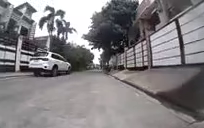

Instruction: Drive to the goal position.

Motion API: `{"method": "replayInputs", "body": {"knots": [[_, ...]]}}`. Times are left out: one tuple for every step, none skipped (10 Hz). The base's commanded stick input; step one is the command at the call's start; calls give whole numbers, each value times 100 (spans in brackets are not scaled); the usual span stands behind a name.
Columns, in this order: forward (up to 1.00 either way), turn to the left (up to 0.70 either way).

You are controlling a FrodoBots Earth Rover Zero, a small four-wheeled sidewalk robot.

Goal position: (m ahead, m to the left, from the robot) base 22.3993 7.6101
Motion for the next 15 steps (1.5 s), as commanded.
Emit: {"method": "replayInputs", "body": {"knots": [[70, -1], [70, -15], [70, -35], [70, -35], [70, -35], [70, -19], [70, 0], [70, 0], [70, 0], [70, 0], [70, 0], [70, 0], [70, 0], [70, 0], [70, 0]]}}
